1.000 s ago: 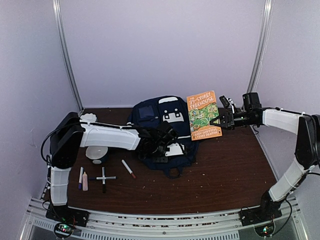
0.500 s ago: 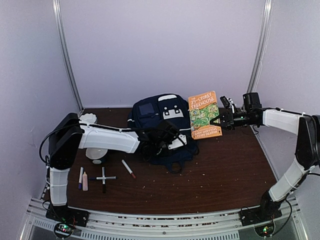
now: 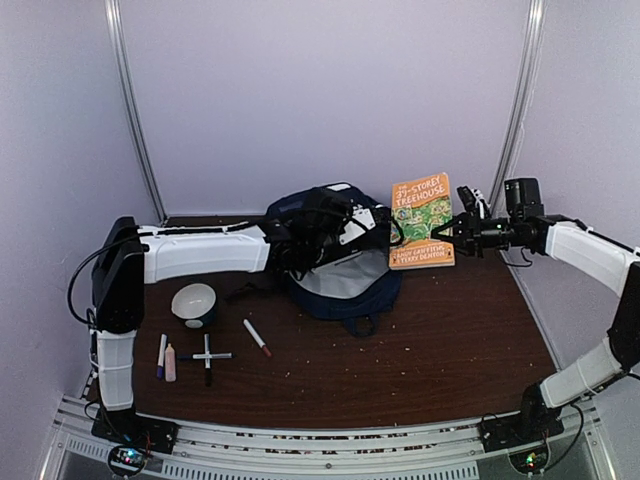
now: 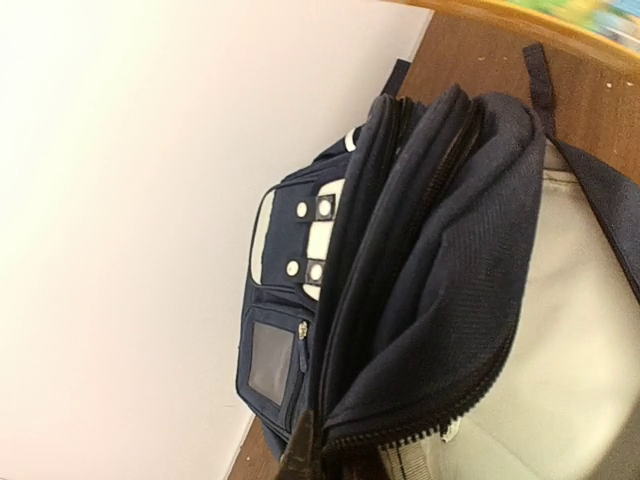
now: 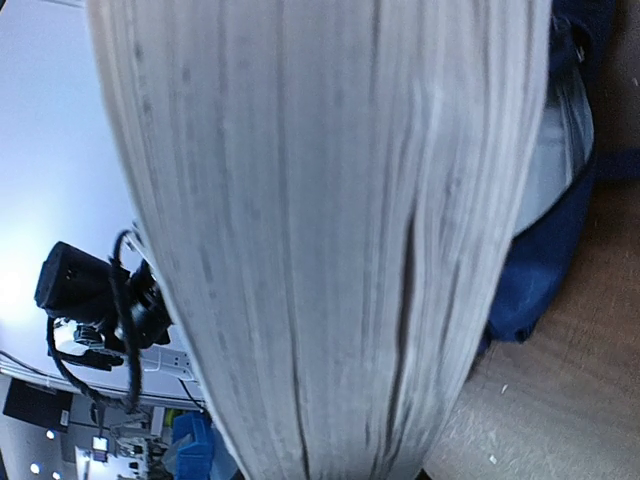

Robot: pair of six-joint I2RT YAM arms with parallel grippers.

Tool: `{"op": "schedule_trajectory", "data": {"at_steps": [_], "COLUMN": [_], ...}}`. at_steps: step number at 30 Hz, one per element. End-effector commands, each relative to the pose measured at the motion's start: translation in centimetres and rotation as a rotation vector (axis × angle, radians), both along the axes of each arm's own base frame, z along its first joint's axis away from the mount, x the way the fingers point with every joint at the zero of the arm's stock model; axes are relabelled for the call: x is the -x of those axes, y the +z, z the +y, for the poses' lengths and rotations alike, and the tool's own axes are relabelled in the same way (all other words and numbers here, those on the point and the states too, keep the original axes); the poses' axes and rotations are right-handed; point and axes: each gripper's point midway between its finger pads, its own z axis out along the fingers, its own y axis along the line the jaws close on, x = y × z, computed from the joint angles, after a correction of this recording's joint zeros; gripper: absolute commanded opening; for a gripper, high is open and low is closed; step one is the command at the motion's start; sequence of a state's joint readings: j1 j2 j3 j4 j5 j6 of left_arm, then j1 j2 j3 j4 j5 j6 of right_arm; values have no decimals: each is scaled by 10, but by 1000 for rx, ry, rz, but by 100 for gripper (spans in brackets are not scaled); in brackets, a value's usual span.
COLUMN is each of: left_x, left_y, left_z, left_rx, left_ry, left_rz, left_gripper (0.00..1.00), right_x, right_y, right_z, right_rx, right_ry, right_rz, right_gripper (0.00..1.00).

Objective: Pack the student bag
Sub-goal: Pick up the largest pocket of the bag from the student bag.

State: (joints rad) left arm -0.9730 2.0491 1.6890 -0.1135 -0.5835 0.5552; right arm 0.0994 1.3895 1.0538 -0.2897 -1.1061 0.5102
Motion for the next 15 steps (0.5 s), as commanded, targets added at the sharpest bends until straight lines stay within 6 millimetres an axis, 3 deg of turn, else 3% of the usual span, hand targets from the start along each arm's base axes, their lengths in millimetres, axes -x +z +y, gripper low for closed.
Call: {"op": "schedule_trajectory", "data": {"at_steps": [1,5,7,11,15], "left_x": [-19,-19,-18,-15,-12], "left_y": [91,111,121,136,143], "left_z": [11,8,6,5,5], "left_rx": [212,261,286,318,338], "left_ry": [55,33,22,9,1], "left_rz": [-123,-114,-114,-110,-88], "left_gripper": [0,0,0,0,0], "right_x": [31,58,67,76,82], "right_y": [-2,-18,-16,-7,-19], "right_z": [1,15,26,45,65], "right_rx": [-64,-28,-40,-76,-77], "right_ry": [-11,45,84,160,225], "right_rz": [56,59,49,27,75], "right_gripper": [0,0,0,0,0]}}
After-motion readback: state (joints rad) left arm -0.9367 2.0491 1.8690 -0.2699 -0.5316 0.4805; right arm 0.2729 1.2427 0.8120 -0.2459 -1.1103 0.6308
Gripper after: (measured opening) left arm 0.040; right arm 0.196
